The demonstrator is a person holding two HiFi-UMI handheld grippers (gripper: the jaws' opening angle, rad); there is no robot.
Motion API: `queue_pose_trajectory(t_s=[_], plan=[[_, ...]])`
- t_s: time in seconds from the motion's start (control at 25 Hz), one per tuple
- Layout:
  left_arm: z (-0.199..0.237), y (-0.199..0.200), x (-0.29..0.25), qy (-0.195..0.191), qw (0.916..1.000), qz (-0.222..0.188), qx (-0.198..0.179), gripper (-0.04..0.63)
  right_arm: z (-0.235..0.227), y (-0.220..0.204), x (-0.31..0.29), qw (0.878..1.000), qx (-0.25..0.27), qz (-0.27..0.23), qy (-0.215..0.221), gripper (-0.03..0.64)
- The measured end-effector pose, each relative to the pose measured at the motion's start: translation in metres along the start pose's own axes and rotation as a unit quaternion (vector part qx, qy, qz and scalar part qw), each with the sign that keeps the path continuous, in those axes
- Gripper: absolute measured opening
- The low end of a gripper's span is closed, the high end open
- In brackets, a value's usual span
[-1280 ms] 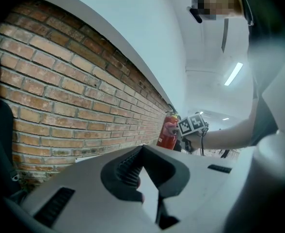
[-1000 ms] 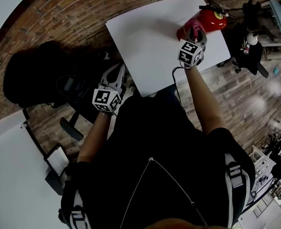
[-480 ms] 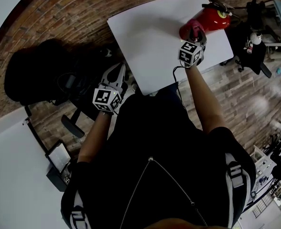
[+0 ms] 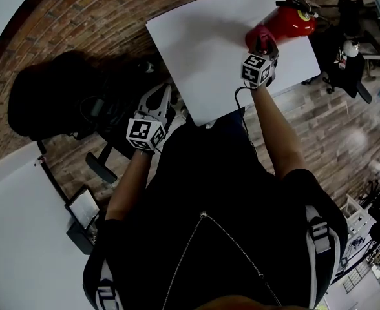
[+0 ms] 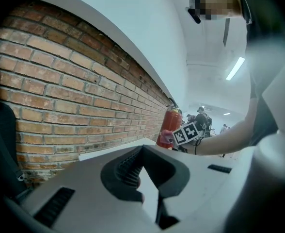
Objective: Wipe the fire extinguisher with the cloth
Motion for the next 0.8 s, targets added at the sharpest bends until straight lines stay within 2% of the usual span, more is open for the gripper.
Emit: queue_pose_trajectory(t_s=[0.8], plan=[[0.004, -0.001, 0.003, 0.027, 0.9995, 0.017, 0.004, 0.017, 0.025, -0.056, -0.048, 0.996, -0.013, 0.076, 0.047, 0.109]])
Point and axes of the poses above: the fingertips, and each gripper's own axes: x backward along the fingers, z to its left, y out of its top, the point moved 9 cm from there along x, backward along the fingers, and after that the axes turned 9 degrees about z, right-handed, at the moved point
